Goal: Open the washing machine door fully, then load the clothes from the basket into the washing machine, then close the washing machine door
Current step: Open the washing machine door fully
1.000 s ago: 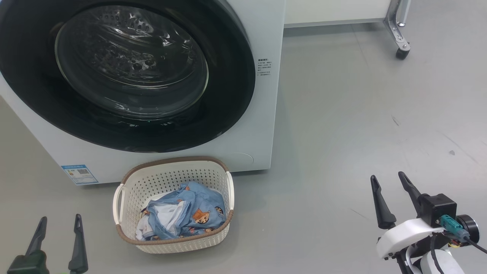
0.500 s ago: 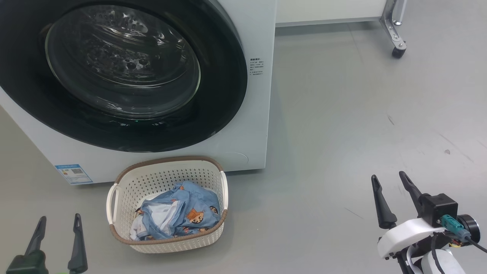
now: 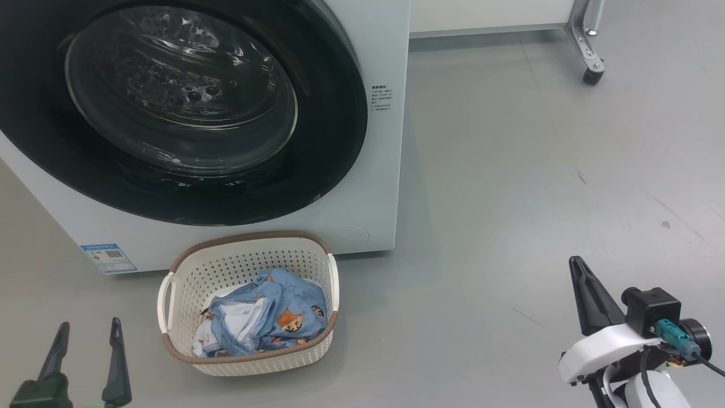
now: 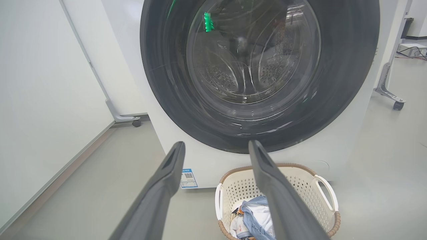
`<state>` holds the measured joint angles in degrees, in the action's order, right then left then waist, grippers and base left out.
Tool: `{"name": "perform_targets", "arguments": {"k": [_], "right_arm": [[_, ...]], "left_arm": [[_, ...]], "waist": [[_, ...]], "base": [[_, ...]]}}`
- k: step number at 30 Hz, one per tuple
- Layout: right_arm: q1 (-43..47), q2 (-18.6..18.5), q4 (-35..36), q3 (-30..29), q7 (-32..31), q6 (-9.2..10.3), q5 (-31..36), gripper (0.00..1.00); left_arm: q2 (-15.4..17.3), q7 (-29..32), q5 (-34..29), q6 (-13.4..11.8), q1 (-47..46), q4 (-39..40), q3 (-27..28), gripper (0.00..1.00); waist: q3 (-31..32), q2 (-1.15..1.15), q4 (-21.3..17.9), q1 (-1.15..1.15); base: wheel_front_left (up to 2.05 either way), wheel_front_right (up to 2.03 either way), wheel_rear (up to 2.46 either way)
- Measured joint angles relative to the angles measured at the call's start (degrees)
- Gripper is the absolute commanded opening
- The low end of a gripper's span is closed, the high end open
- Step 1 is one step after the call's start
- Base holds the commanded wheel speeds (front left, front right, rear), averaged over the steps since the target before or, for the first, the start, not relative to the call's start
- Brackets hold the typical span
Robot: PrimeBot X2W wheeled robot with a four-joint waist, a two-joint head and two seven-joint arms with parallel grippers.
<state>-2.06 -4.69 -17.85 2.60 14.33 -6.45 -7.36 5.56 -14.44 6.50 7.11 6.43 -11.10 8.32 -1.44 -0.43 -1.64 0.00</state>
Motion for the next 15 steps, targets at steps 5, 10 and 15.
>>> {"name": "perform_targets", "arguments": {"k": [5, 10, 15], "right_arm": [[0.02, 0.92, -0.12, -1.07, 0.0, -0.05, -2.38, 0.0], [0.36, 3.1, -2.11, -5.83, 0.0, -0.52, -16.41, 0.0], [0.87, 2.9, -6.58, -9.27, 0.14, -0.54, -34.43, 0.0]], "left_arm": [[-0.1, 0.0, 0.0, 0.0, 0.0, -0.08, 0.27, 1.0], [-0.12, 0.0, 0.0, 0.0, 0.0, 0.08, 0.43, 1.0], [-0.11, 0.0, 0.01, 0.0, -0.05, 0.74, 0.57, 1.0]], "waist": [[-0.14, 0.0, 0.0, 0.0], [-0.48, 0.0, -0.03, 0.0], [-1.44, 0.0, 0.12, 0.0]], "base": [[0.0, 0.0, 0.0], [0.0, 0.0, 0.0], [0.0, 0.0, 0.0]]}}
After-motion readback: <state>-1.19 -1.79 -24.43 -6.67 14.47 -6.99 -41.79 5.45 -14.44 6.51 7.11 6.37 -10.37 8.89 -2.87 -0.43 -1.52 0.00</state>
